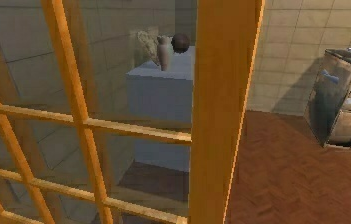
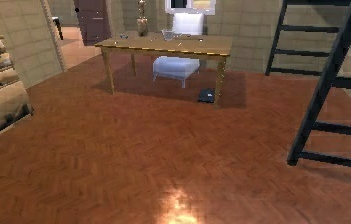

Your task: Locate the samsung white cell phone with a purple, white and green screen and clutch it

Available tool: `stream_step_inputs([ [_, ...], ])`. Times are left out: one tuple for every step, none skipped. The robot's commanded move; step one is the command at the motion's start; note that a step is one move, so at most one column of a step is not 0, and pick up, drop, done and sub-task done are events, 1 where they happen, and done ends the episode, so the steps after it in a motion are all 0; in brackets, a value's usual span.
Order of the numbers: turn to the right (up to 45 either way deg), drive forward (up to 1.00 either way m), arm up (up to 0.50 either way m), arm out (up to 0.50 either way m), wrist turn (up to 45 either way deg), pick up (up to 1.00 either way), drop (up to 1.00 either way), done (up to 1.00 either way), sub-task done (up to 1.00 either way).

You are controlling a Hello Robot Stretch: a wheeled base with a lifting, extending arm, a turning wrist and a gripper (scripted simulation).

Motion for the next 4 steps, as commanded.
stream_step_inputs([
  [-45.0,0.0,0.0,0.0,0.0,0.0,0.0,0.0,0.0],
  [-45.0,0.0,0.0,0.0,0.0,0.0,0.0,0.0,0.0],
  [-45.0,0.0,0.0,0.0,0.0,0.0,0.0,0.0,0.0],
  [-27.0,0.0,0.0,0.0,0.0,0.0,0.0,0.0,0.0],
])
